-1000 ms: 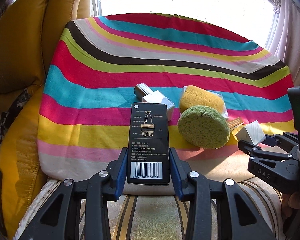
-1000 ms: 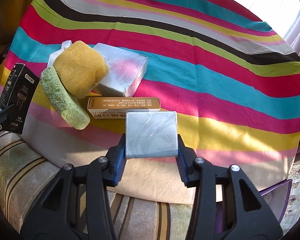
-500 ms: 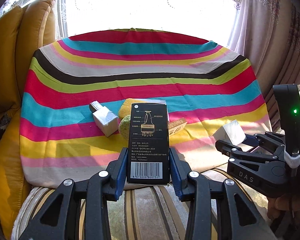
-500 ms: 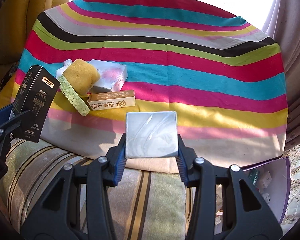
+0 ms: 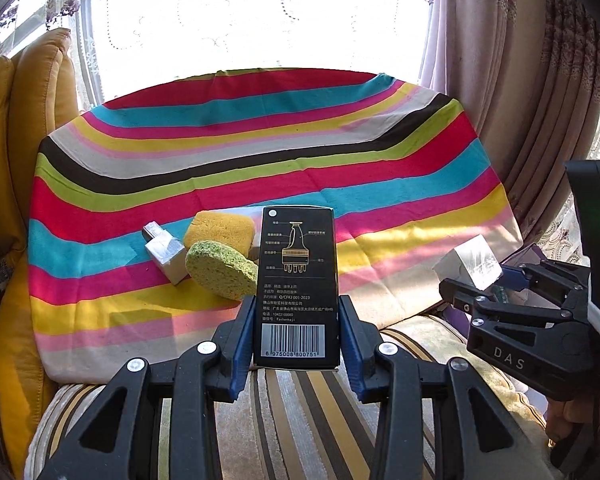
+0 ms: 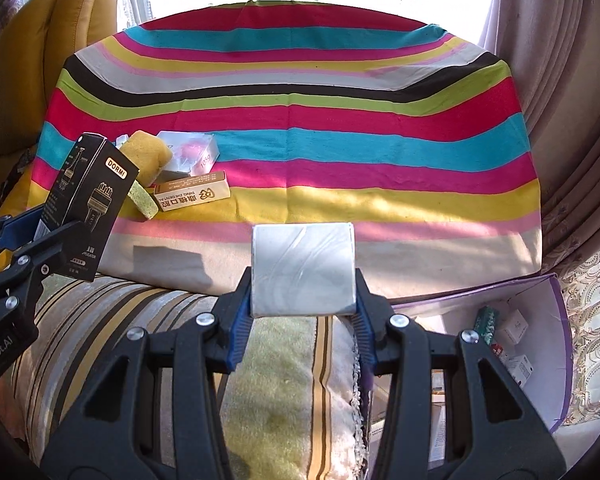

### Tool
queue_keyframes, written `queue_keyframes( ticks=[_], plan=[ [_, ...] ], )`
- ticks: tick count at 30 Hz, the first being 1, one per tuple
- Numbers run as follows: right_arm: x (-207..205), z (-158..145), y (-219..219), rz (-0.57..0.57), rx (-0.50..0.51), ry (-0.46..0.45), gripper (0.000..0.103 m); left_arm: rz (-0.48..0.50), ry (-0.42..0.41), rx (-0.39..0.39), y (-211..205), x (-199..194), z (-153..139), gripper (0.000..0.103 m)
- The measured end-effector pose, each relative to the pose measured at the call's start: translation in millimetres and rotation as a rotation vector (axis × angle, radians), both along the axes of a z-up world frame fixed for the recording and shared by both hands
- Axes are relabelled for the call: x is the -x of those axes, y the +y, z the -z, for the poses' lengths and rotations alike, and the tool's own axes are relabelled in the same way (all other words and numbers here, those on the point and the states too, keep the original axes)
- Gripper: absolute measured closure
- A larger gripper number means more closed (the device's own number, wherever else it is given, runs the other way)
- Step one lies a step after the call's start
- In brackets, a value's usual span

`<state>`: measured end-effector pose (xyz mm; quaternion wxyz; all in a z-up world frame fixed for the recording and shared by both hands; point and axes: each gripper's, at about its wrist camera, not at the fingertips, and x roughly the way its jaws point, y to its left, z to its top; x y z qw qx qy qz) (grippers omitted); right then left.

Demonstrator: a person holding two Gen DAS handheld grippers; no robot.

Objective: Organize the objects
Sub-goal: 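Carry the black box and silver-wrapped box over the storage box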

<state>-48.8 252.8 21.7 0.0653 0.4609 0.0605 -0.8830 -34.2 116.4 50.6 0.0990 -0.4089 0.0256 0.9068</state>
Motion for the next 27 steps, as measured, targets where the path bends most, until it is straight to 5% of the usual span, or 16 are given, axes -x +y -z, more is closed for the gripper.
queue_keyframes(
  ticks=[27],
  plan=[
    [-57,1,119,0.226,0.021,0.010,0.055,0.284,-0.102,-0.018,104,-22,9,0.063]
  ],
)
